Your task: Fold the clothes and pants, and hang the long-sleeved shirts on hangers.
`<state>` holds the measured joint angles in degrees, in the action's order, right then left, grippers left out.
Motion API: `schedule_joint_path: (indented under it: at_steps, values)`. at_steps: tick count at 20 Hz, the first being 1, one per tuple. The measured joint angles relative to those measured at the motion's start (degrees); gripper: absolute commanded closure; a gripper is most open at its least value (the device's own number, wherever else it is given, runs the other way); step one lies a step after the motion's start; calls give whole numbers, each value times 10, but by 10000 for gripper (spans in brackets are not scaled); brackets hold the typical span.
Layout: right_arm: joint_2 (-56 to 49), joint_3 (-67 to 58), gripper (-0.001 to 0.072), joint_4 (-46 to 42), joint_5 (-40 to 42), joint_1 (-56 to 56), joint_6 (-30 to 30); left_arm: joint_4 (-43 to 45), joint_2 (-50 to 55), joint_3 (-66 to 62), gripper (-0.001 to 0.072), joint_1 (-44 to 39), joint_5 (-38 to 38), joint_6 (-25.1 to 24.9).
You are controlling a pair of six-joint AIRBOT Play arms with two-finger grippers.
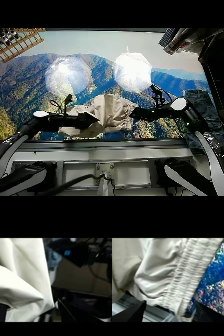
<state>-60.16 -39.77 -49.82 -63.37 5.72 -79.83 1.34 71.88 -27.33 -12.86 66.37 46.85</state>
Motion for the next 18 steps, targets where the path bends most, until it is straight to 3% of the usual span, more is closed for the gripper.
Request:
schedule_joint_path:
  at_steps: [5, 11, 18]
  values:
    - [0, 0, 13, 1, 2, 0, 0, -92, 70, 0, 702, -47, -6, -56]
    - [0, 0, 11, -30, 2, 0, -3, -136, 78, -21, 706, -45, 39, -81]
    - [-27, 0, 11, -82, 16, 0, -21, -147, -33, -35, 707, -23, 78, -65]
